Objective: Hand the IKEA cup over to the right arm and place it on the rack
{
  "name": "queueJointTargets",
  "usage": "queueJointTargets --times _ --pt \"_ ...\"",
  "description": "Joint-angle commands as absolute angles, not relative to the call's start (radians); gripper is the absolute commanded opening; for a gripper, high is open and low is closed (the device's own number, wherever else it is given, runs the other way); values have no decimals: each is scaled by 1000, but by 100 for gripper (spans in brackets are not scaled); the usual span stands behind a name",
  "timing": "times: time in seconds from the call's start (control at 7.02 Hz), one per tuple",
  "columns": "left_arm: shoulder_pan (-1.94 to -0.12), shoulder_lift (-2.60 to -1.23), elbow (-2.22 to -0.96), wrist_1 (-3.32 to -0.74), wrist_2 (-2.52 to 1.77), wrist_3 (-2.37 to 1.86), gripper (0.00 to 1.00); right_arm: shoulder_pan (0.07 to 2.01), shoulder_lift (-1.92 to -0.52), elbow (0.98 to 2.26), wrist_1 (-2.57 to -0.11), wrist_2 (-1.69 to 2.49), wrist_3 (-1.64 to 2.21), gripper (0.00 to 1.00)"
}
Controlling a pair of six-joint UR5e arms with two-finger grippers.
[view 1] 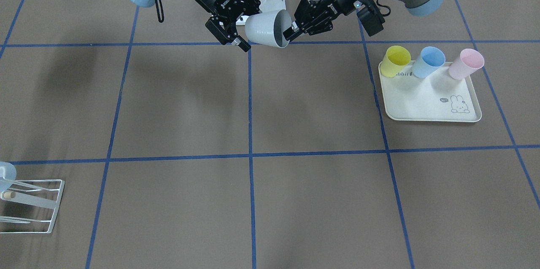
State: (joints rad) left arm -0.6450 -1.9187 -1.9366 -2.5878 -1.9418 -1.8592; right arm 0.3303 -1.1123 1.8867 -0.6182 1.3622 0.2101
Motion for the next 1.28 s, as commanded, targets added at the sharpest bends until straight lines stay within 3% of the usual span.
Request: queueJointTargets --times 0.0,0.57,0.71,1.0,1.14 --pt "-623 -1914 -1934 -2588 -1928 -1859 0 328 -1112 1890 -617 1362 210 100" --pt "-606 -1913 -1931 -2588 -1907 -1859 0 325 -1112 1896 -615 1362 212 92" --pt "-606 -1913 -1933 -2588 -1907 -1859 0 325 -1112 1898 -614 1362 210 83" --pt "-606 -1913 -1931 -2588 -1907 -1859 0 327 -1112 1898 -615 1359 212 31" --pt "-606 -1914 -1933 -2588 -1908 -1859 0 327 -1114 1899 -614 1318 212 15"
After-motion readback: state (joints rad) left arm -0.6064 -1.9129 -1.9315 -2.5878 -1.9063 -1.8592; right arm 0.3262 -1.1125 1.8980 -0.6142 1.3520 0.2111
